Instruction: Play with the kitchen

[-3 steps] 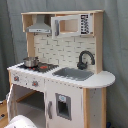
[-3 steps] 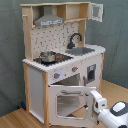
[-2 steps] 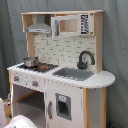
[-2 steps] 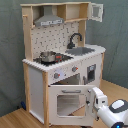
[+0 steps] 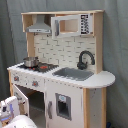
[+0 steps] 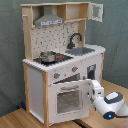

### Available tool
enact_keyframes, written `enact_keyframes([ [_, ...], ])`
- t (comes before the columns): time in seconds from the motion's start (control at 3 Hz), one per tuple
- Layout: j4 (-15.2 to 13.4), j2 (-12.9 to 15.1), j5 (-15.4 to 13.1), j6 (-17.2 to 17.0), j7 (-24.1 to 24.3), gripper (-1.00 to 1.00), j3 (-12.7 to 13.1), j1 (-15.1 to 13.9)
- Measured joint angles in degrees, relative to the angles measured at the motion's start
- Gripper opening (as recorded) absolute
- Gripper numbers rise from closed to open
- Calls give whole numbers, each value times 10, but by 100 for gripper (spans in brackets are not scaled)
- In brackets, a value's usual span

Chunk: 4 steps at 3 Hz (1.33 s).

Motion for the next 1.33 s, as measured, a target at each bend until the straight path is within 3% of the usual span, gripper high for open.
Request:
enact_keyframes([
  [0.33,9,0,-12,38,-16,100,-20,-33],
  [0.67,33,-1,-18,67,-20,100,-21,-79],
  [1.33,54,-1,-53,123,-45,100,-34,-163],
])
